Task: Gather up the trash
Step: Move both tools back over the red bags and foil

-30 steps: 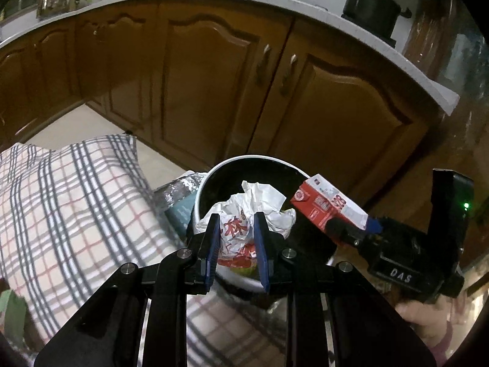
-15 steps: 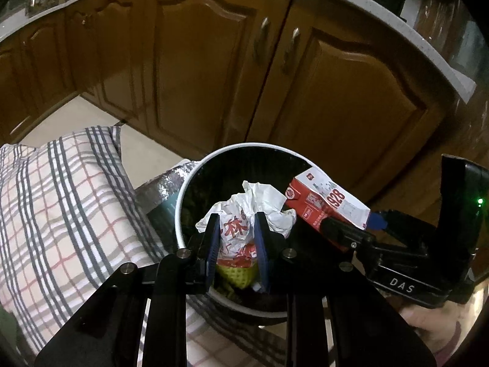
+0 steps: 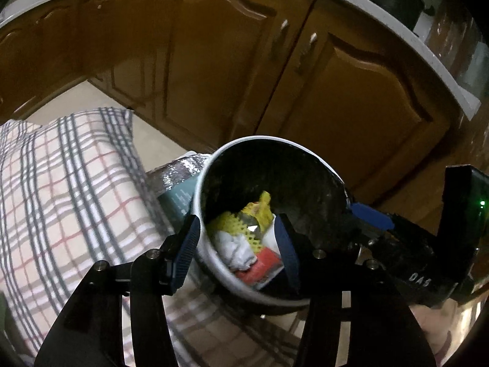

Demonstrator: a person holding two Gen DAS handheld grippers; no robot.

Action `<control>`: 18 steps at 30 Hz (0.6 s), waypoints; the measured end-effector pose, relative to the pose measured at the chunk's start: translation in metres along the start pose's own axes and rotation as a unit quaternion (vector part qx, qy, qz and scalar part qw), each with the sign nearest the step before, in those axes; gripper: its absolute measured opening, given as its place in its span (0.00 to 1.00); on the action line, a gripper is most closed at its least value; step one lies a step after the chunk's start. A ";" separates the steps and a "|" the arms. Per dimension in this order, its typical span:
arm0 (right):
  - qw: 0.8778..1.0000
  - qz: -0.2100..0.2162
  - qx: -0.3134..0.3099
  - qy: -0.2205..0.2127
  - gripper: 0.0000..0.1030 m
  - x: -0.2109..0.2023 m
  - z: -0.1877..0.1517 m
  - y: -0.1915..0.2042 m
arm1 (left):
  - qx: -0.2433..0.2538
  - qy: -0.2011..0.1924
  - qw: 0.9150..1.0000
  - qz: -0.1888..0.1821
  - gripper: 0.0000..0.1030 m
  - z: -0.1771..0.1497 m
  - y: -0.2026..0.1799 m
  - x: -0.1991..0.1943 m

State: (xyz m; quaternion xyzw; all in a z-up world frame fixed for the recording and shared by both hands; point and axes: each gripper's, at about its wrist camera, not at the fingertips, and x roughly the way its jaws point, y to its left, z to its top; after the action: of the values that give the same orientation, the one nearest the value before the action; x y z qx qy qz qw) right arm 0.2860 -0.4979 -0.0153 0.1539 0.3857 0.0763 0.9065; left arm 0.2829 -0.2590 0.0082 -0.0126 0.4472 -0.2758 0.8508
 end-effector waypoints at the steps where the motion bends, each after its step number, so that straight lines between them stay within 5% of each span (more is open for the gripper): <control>1: 1.000 0.008 0.003 -0.008 0.64 -0.004 -0.001 0.001 | -0.004 -0.005 1.000 0.001 0.49 -0.004 0.003 -0.005; 10: 0.996 0.059 0.025 -0.058 0.69 -0.022 -0.016 0.028 | -0.052 -0.052 0.997 0.010 0.49 -0.035 0.042 -0.059; 18: 0.994 0.097 0.019 -0.053 0.69 -0.020 -0.029 0.069 | -0.081 -0.081 0.993 0.032 0.49 -0.062 0.080 -0.104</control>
State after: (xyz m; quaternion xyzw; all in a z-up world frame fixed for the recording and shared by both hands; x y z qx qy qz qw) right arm 0.2499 -0.4319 0.0027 0.2114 0.3215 0.1486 0.9110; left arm 0.2252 -0.1275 0.0281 -0.0896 0.3983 -0.2090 0.8886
